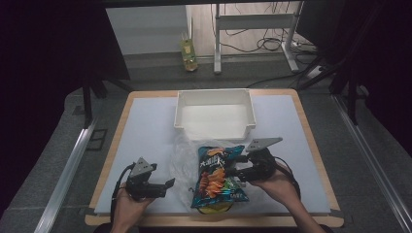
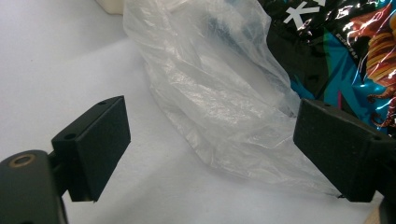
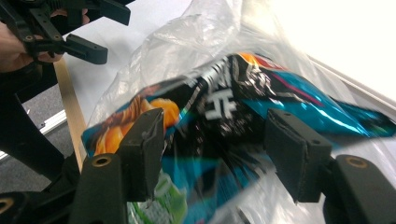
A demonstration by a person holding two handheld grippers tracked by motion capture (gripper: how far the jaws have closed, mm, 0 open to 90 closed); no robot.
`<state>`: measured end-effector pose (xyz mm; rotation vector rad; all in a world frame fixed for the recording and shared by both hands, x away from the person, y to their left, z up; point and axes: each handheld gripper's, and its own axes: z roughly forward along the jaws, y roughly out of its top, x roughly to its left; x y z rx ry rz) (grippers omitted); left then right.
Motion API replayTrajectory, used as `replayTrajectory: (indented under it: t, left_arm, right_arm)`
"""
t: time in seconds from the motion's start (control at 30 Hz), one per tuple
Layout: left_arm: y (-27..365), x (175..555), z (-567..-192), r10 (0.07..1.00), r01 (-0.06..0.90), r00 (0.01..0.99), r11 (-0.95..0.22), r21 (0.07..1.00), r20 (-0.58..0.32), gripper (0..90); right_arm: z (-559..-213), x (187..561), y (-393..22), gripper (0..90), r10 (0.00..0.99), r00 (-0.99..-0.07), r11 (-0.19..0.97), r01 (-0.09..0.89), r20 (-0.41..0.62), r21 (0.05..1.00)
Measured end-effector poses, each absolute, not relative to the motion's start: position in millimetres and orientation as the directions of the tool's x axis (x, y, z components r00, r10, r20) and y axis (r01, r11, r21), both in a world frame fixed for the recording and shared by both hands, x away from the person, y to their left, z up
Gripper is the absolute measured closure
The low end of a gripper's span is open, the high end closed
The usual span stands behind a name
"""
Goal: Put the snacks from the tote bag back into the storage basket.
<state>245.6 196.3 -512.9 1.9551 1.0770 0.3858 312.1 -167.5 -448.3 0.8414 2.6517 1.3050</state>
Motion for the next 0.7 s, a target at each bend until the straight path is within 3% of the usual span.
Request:
replayTrajectory:
  t: [0.3, 0.37, 0.4, 0.63, 0.7]
  left_arm:
    - [194.1, 245.8, -514.0, 0.799, 0.54, 0.594, -0.308, 0.783, -0.095, 10.4]
    - [193.1, 245.6, -514.3, 0.801, 0.542, 0.591, -0.301, 0.784, -0.101, 10.4]
    - [192.8, 245.6, -514.5, 0.8, 0.543, 0.591, -0.301, 0.784, -0.101, 10.4]
    - [190.7, 245.7, -515.5, 0.796, 0.542, 0.598, -0.317, 0.778, -0.093, 10.5]
    - [190.0, 245.7, -515.7, 0.794, 0.542, 0.601, -0.322, 0.776, -0.091, 10.5]
  right_arm:
    - [-455.6, 318.4, -133.0, 36.3, 0.491, -0.861, 0.548, 0.421, 0.129, 0.723]
    - [-462.7, 319.4, -127.4, 45.4, 0.493, -0.862, 0.572, 0.422, 0.116, 0.703]
    - [-462.7, 319.4, -127.4, 45.4, 0.493, -0.862, 0.572, 0.422, 0.116, 0.703]
    - [-468.3, 322.9, -131.3, 67.9, 0.504, -0.851, 0.577, 0.458, 0.148, 0.676]
    - [-469.4, 324.2, -132.8, 70.0, 0.506, -0.847, 0.572, 0.472, 0.165, 0.67]
